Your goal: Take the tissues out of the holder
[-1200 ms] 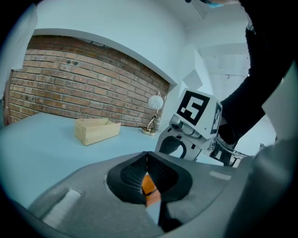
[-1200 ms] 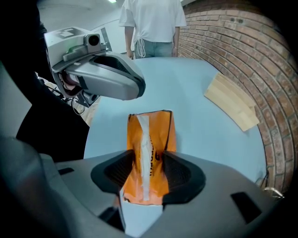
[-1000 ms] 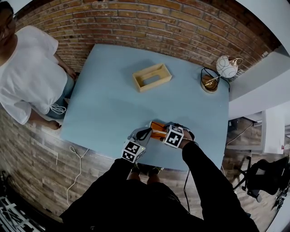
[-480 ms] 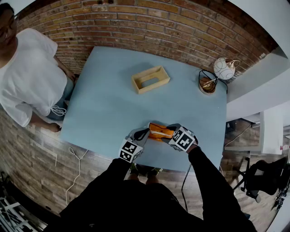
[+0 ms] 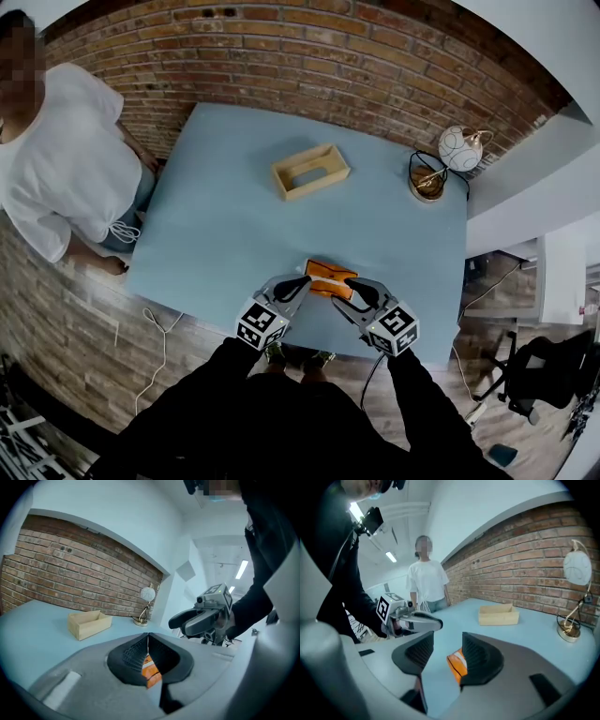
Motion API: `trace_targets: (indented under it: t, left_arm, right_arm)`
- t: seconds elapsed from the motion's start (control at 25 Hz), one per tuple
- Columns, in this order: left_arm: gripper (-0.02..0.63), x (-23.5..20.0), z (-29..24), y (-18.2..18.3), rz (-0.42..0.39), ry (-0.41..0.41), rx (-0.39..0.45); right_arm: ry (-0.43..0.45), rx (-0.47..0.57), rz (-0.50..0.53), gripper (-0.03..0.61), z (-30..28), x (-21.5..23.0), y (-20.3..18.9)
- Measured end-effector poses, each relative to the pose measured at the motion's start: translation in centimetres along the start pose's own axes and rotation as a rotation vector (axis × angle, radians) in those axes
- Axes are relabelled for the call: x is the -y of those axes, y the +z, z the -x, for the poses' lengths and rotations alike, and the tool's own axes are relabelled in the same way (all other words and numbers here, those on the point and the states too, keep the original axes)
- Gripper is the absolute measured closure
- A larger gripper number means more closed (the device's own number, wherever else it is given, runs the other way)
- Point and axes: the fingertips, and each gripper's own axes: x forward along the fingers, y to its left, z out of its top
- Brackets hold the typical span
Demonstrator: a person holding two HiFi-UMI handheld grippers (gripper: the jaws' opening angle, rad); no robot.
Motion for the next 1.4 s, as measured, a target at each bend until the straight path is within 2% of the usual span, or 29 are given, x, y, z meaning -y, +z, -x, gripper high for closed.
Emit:
trace_targets:
  t: [0.16, 0.28, 0.4, 0.96, 1.4]
  left_arm:
    - [0.603, 1.9, 1.2, 2.3, -0.005, -0.037, 0.02]
    - [0.603, 2.8, 1.9, 4.3, -0.016, -0.051, 0.043]
    - [0.603, 3.6, 2.2, 6.1, -0.036, -0.061, 0.064]
    - [0.603, 7.1, 4.2, 10.6, -0.062, -0.119, 0.09]
    - [0.603, 8.2, 4.1, 13.2, -0.087, -0.141, 0.119]
  right_arm:
    - [-0.022, 0.168, -0.072, 0.471, 2.0, -1.6, 3.1]
    - [-0.036, 0.234, -0.066, 0.539, 2.9, -2.4, 4.9]
    - [-0.052, 0.28, -0.042, 0.571, 3.6, -2.7, 6.3]
    - [-0.114, 0.367, -0.02, 0.572, 6.8, -5.5, 8.9]
    - [-0.143, 0.416, 0.002, 0.572, 8.1, -5.4, 11.0]
